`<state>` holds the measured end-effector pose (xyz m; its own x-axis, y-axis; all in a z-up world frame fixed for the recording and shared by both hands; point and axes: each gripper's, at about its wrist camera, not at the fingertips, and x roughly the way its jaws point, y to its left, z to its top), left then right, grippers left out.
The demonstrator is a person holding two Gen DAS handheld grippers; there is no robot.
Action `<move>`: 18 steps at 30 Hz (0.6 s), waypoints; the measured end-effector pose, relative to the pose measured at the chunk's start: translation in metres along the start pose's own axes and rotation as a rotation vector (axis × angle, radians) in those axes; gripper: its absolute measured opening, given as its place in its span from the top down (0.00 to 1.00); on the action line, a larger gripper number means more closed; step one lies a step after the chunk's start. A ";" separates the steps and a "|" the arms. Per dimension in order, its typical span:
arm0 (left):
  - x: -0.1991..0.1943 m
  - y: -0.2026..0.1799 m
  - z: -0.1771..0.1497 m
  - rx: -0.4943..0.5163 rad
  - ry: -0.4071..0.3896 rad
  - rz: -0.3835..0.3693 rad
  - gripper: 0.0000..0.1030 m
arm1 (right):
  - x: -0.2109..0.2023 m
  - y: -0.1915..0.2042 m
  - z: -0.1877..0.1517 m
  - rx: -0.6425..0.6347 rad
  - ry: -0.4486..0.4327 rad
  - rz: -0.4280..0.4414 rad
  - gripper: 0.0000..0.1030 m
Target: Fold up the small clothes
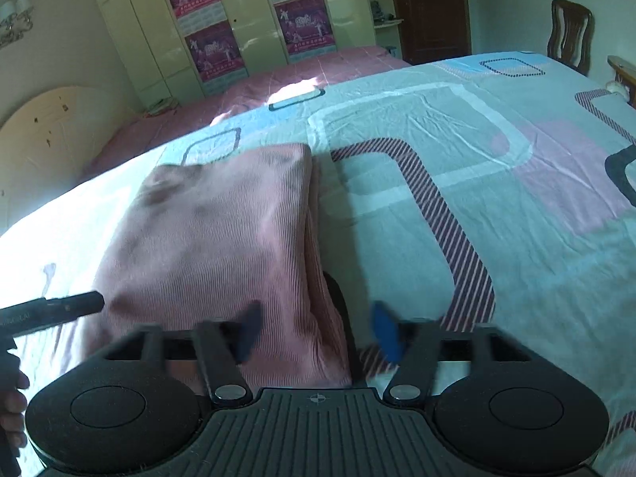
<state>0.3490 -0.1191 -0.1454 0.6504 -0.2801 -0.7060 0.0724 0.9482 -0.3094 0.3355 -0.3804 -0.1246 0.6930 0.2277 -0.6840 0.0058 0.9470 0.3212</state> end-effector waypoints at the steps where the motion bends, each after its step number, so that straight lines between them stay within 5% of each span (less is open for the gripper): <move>1: 0.007 0.000 0.003 -0.007 0.009 0.004 0.13 | 0.009 0.000 0.007 0.002 0.008 0.011 0.22; 12: 0.056 -0.005 0.020 -0.021 0.062 -0.029 0.08 | 0.096 -0.022 0.039 0.101 0.090 0.219 0.24; 14: 0.060 -0.008 0.021 -0.020 0.064 -0.041 0.10 | 0.104 -0.026 0.040 0.140 0.124 0.277 0.52; 16: 0.062 -0.010 0.022 -0.022 0.067 -0.074 0.26 | 0.105 -0.027 0.040 0.129 0.126 0.295 0.53; 18: 0.063 -0.015 0.023 -0.021 0.066 -0.075 0.32 | 0.105 -0.029 0.041 0.138 0.148 0.318 0.54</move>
<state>0.4061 -0.1472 -0.1707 0.5922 -0.3605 -0.7206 0.1029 0.9209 -0.3761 0.4379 -0.3935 -0.1788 0.5641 0.5455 -0.6198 -0.0886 0.7863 0.6115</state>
